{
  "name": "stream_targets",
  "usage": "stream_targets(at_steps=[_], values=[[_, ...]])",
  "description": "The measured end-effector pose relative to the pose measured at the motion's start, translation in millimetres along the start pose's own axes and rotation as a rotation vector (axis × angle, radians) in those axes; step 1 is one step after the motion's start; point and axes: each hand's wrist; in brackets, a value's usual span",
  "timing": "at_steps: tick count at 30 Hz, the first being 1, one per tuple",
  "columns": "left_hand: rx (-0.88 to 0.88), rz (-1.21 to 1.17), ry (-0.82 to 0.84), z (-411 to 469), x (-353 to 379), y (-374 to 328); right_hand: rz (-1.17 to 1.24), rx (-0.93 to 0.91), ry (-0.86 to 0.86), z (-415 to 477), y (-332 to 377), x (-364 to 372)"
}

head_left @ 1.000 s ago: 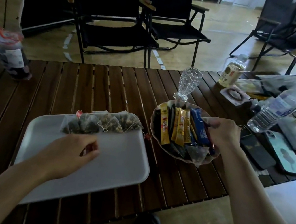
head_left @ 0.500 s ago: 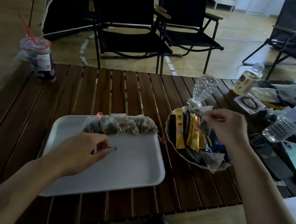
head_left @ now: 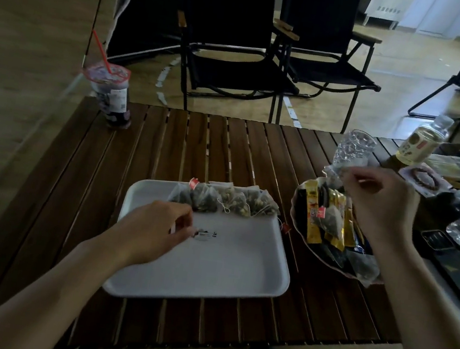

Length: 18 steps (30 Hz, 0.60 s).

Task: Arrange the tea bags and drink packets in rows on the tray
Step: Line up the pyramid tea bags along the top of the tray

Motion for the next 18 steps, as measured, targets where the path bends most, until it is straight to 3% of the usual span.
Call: stream_targets(at_steps=[3, 8, 15, 18], values=[[-0.019, 0.009, -0.012, -2, -2, 5, 0.053, -0.091, 0.147, -10, 30, 11], [-0.073, 0.029, -0.015, -9, -9, 17, 0.120, -0.133, 0.731, -53, 72, 60], [-0.087, 0.037, 0.017, -22, -15, 33, 0.139, -0.174, 0.970, -70, 94, 101], [-0.099, 0.035, 0.022, -22, -15, 37, 0.031, -0.133, 1.004, -63, 83, 97]])
Point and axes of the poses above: each hand's wrist, its own z-axis towards the middle knuckle, its own x-axis out of the palm, y = z × x, and after that the axes turned 8 degrees about y, right-handed
